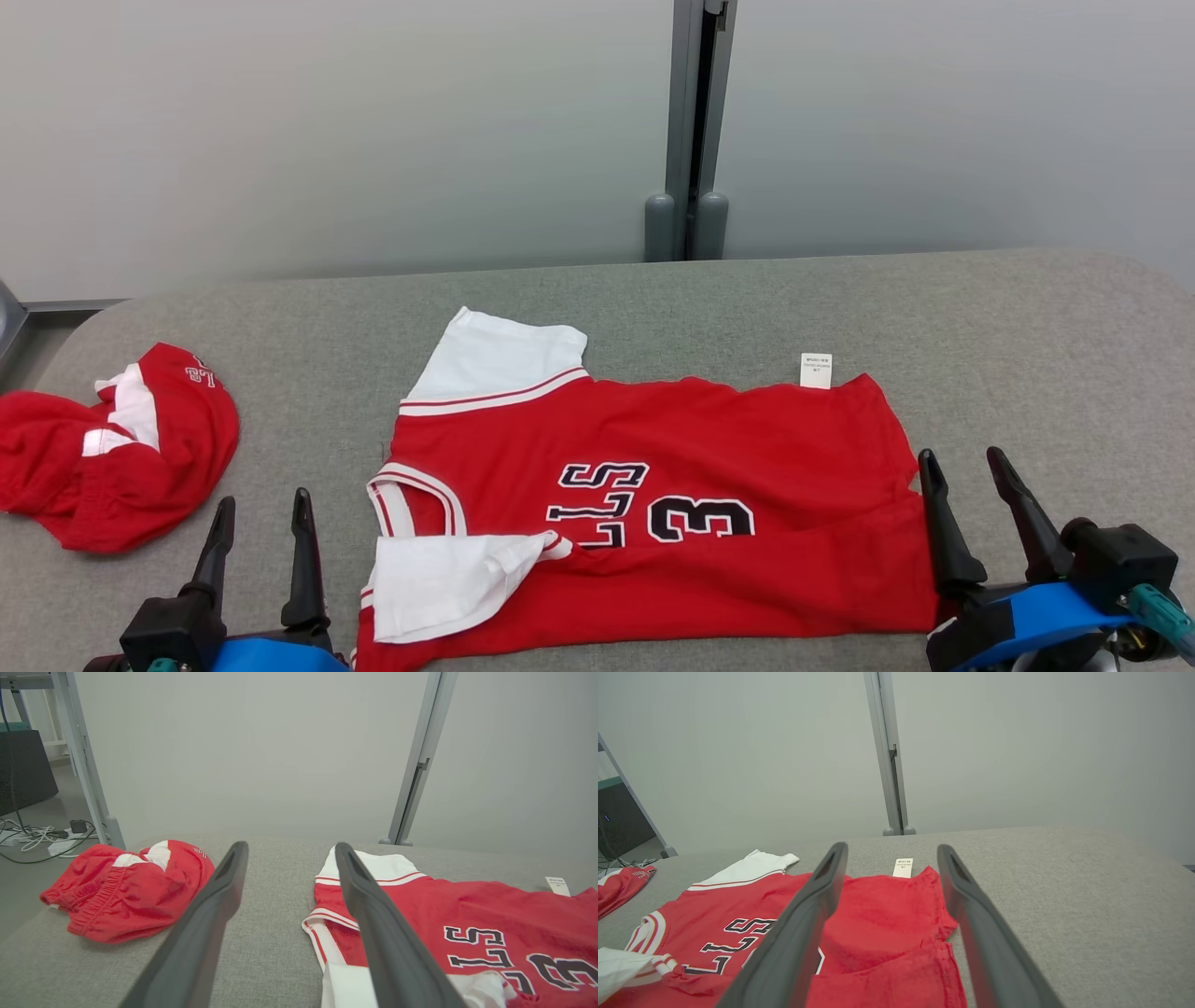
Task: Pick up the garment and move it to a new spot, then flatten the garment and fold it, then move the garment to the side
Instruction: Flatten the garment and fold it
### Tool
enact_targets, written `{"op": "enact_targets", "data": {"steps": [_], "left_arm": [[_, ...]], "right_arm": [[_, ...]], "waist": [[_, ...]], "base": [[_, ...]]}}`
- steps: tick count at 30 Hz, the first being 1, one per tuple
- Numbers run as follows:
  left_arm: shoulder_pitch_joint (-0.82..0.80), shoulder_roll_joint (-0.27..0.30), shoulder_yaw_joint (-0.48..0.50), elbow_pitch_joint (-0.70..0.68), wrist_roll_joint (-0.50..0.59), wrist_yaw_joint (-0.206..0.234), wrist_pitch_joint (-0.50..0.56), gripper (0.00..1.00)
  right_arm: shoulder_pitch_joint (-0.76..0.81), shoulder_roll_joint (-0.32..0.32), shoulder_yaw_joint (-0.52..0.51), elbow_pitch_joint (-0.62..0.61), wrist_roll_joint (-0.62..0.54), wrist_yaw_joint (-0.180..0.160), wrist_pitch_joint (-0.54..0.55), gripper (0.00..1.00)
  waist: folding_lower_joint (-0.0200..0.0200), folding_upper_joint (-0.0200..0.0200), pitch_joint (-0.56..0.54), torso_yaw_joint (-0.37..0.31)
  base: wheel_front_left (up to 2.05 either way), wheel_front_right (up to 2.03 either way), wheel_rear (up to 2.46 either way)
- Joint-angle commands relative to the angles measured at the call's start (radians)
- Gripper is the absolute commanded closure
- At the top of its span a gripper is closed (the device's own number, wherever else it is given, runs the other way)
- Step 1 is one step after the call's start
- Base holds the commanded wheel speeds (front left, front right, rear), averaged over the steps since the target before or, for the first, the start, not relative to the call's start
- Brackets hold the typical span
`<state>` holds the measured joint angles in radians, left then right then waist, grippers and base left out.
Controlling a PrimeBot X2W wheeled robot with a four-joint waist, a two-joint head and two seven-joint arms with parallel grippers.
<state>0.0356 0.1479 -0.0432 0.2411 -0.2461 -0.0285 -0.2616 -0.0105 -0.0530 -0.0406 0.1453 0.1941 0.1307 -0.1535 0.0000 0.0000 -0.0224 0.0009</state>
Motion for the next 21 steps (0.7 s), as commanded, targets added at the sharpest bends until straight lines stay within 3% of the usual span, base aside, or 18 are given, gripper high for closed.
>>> {"op": "enact_targets", "data": {"steps": [1,10,21], "left_arm": [[-0.008,-0.002,0.005,0.002,0.002,-0.005,-0.005,0.00],[-0.104,0.034,-0.004,0.031,0.007,-0.030,0.006,0.00],[-0.535,0.147,-0.065,0.102,-0.040,-0.096,0.143,0.00]], "right_arm": [[0.013,0.002,-0.003,-0.004,-0.009,0.000,0.003,0.00],[-0.065,-0.017,-0.023,0.018,-0.024,0.000,0.041,0.00],[-0.348,-0.094,-0.025,0.047,-0.036,0.000,0.174,0.00]], "waist": [[0.0000,0.0000,0.000,0.000],[0.0000,0.0000,0.019,0.000],[0.0000,0.0000,0.184,-0.036]], "base": [[0.00,0.00,0.00],[0.00,0.00,0.00],[0.00,0.00,0.00]]}}
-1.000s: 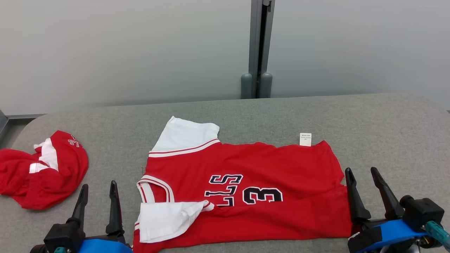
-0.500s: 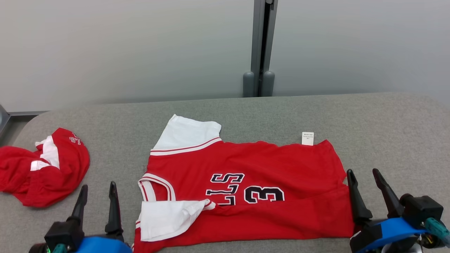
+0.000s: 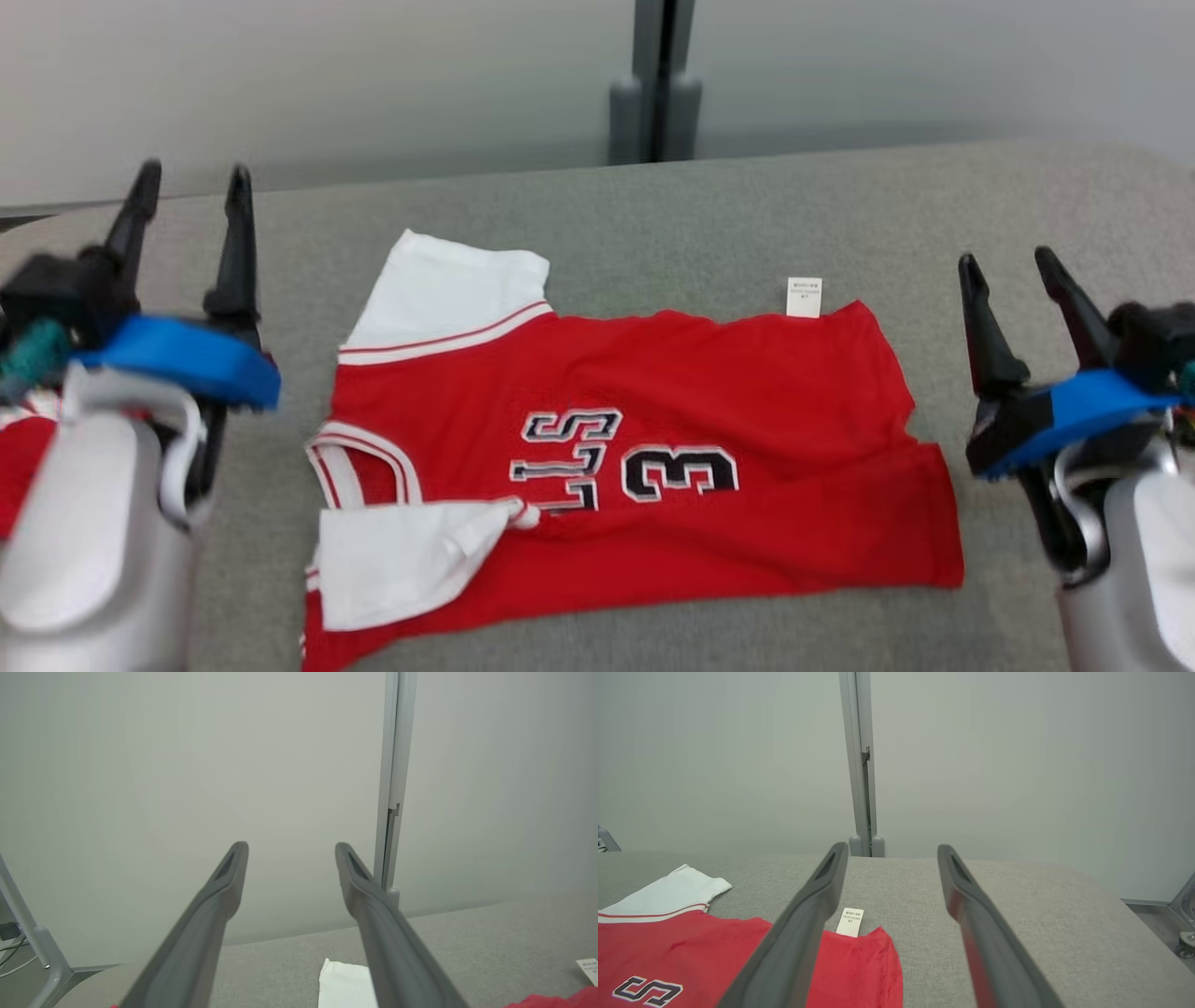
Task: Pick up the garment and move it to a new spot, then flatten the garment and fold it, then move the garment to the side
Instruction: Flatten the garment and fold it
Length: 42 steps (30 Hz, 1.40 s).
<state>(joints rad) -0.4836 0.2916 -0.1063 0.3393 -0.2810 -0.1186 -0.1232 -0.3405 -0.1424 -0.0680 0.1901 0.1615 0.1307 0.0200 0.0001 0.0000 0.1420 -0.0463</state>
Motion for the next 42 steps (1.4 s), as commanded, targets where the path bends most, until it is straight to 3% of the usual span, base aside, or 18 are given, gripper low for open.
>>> {"op": "enact_targets", "data": {"steps": [1,5,19,30,40,41,42], "left_arm": [[-0.053,0.013,-0.012,0.016,-0.016,-0.007,0.019,0.00],[-0.205,0.052,-0.050,0.068,-0.053,-0.013,0.062,0.00],[-0.538,0.158,-0.365,0.329,-0.240,-0.012,0.186,0.00],[-0.584,0.216,-0.537,0.460,-0.406,-0.012,0.280,0.00],[-0.601,0.225,-0.646,0.531,-0.522,-0.012,0.367,0.00],[-0.602,0.226,-0.655,0.535,-0.525,-0.012,0.362,0.51],[-0.608,0.228,-0.665,0.539,-0.524,-0.012,0.352,0.87]], "right_arm": [[-0.041,-0.004,0.007,0.001,-0.003,0.000,0.006,0.00],[-0.120,0.001,0.025,-0.003,-0.003,0.000,0.010,0.00],[-0.252,0.018,0.069,0.007,0.008,0.000,-0.020,0.00],[-0.294,0.020,0.085,0.008,0.017,0.000,-0.034,0.00],[-0.312,0.013,0.092,0.019,0.024,0.000,-0.023,0.00],[-0.316,0.012,0.097,0.024,0.026,0.000,-0.015,0.00],[-0.319,0.009,0.104,0.028,0.026,0.000,-0.005,0.00]], "waist": [[-0.0001,0.0000,0.040,0.006],[-0.0001,0.0000,0.119,-0.017],[-0.0001,0.0000,0.320,-0.093],[-0.0001,0.0000,0.380,-0.138],[-0.0001,0.0000,0.402,-0.154],[-0.0001,0.0000,0.402,-0.154],[-0.0001,0.0000,0.402,-0.154]], "base": [[0.00,0.00,0.00],[0.00,0.00,0.00],[0.00,0.00,0.00],[0.00,0.00,0.00],[0.00,0.00,0.00],[0.00,0.00,0.00],[0.00,0.00,0.00]]}}
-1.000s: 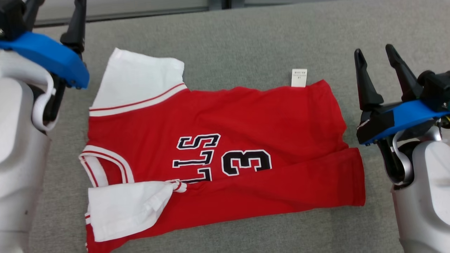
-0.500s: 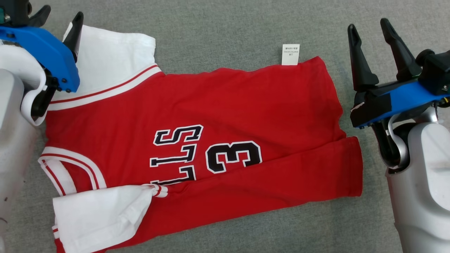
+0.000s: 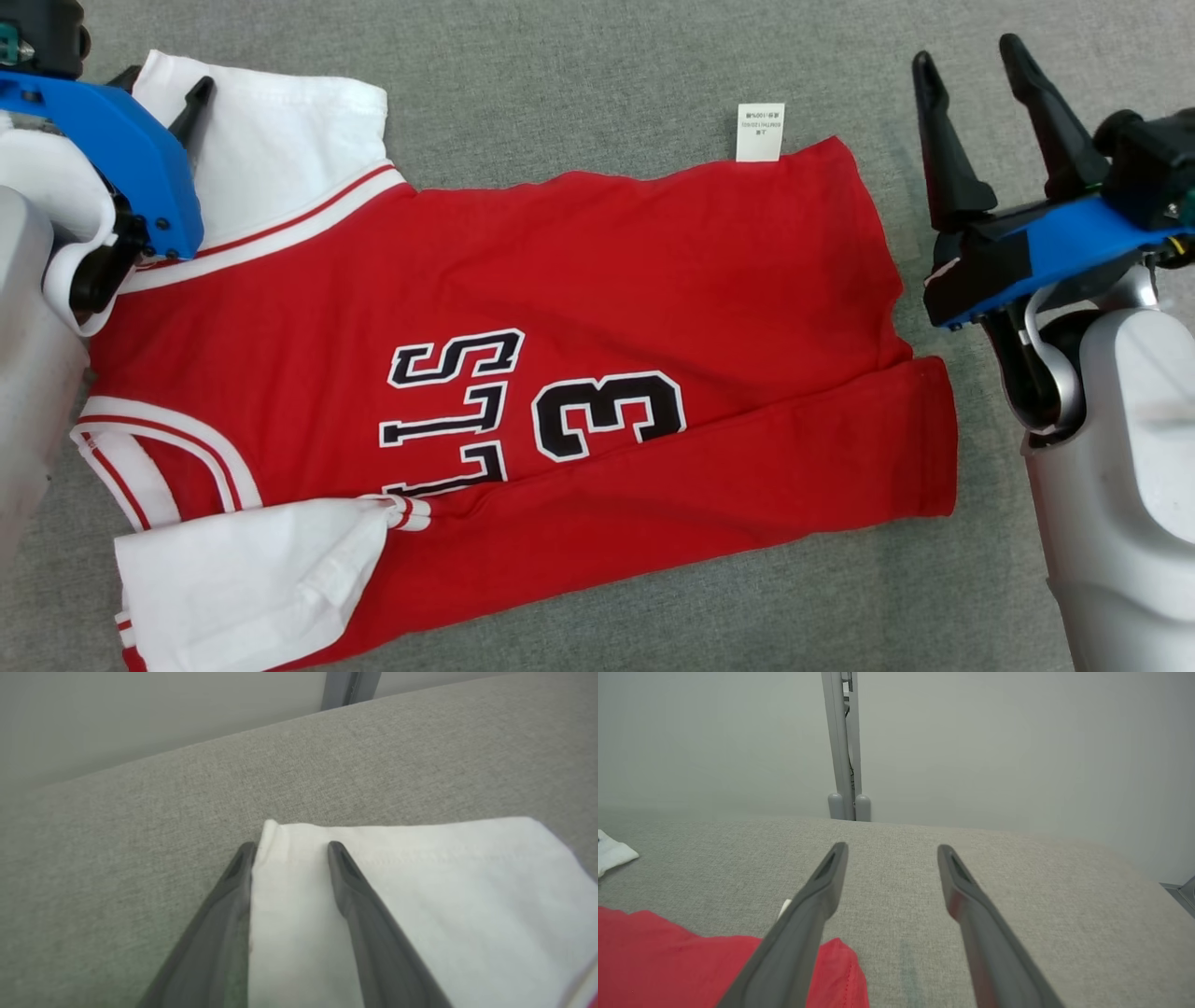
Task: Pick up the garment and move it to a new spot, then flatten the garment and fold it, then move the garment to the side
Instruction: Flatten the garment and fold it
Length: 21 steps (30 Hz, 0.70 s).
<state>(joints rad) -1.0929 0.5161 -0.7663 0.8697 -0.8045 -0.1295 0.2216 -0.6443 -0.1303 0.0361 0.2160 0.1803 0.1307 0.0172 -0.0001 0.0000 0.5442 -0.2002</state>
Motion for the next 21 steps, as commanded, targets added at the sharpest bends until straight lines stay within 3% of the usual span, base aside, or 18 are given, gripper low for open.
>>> {"op": "enact_targets", "data": {"steps": [1,15,21], "left_arm": [[-0.003,0.002,-0.013,0.014,-0.004,-0.001,-0.002,1.00],[-0.053,-0.053,-0.117,0.000,-0.060,-0.001,-0.149,1.00],[-0.074,-0.066,-0.162,-0.008,-0.087,-0.001,-0.187,1.00]], "right_arm": [[-0.016,-0.007,0.005,0.005,0.008,0.000,0.008,0.00],[-0.015,-0.117,0.120,0.114,0.064,0.000,0.249,0.00],[-0.032,-0.143,0.150,0.170,0.068,0.000,0.293,0.00]], "waist": [[0.0001,0.0000,-0.002,0.001],[0.0001,0.0000,-0.039,0.083],[0.0001,0.0000,-0.036,0.109]], "base": [[0.00,0.00,0.00],[0.00,0.00,0.00],[0.00,0.00,0.00]]}}
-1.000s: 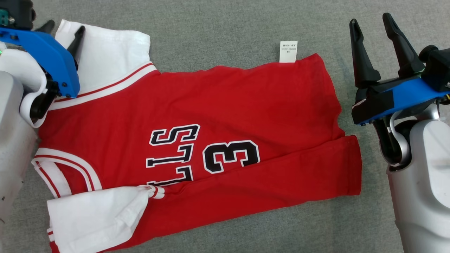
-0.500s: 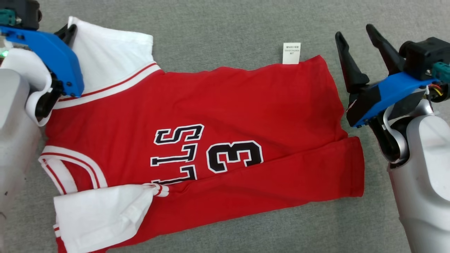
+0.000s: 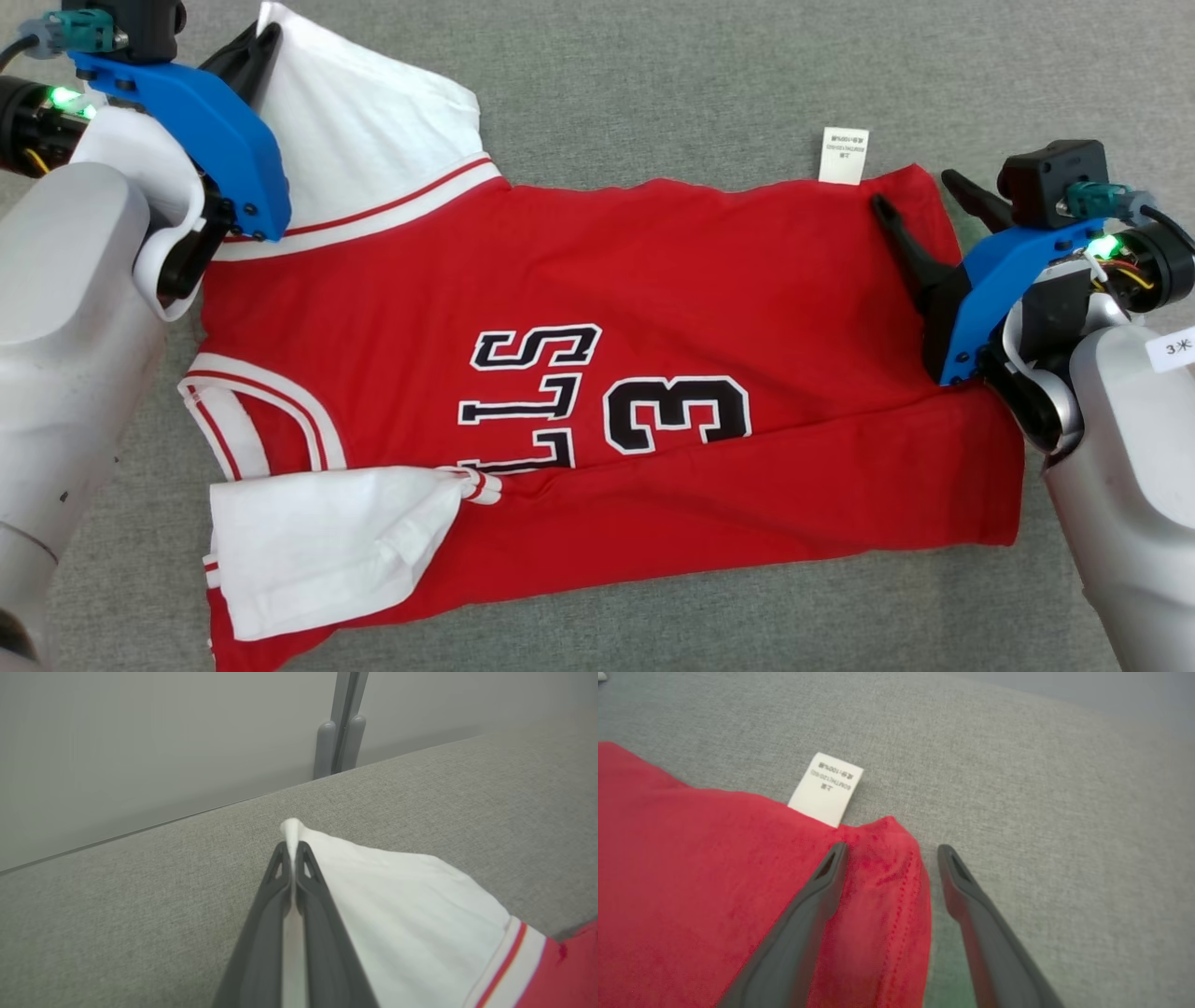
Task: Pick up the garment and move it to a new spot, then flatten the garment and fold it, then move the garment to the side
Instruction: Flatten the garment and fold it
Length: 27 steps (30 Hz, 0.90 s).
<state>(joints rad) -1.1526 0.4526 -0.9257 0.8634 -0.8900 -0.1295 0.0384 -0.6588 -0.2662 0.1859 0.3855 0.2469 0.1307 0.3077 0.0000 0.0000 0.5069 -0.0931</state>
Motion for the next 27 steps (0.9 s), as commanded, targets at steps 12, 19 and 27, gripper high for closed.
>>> {"op": "enact_targets", "data": {"steps": [12,19,27], "left_arm": [[-0.019,0.000,-0.069,-0.023,-0.069,-0.001,-0.093,1.00],[0.041,0.023,-0.101,-0.086,-0.108,-0.001,-0.169,1.00],[0.174,0.063,-0.122,-0.200,-0.119,0.009,-0.250,1.00]], "right_arm": [[-0.081,-0.019,-0.009,0.125,0.012,0.000,-0.100,1.00],[-0.039,0.001,-0.031,0.183,0.001,0.000,-0.193,1.00],[0.024,0.018,-0.044,0.231,0.003,0.000,-0.271,1.00]], "waist": [[0.0000,0.0000,-0.027,0.040],[0.0000,0.0000,-0.086,0.062],[0.0000,0.0000,-0.167,0.084]], "base": [[0.00,0.00,0.00],[0.00,0.00,0.00],[0.00,0.00,0.00]]}}
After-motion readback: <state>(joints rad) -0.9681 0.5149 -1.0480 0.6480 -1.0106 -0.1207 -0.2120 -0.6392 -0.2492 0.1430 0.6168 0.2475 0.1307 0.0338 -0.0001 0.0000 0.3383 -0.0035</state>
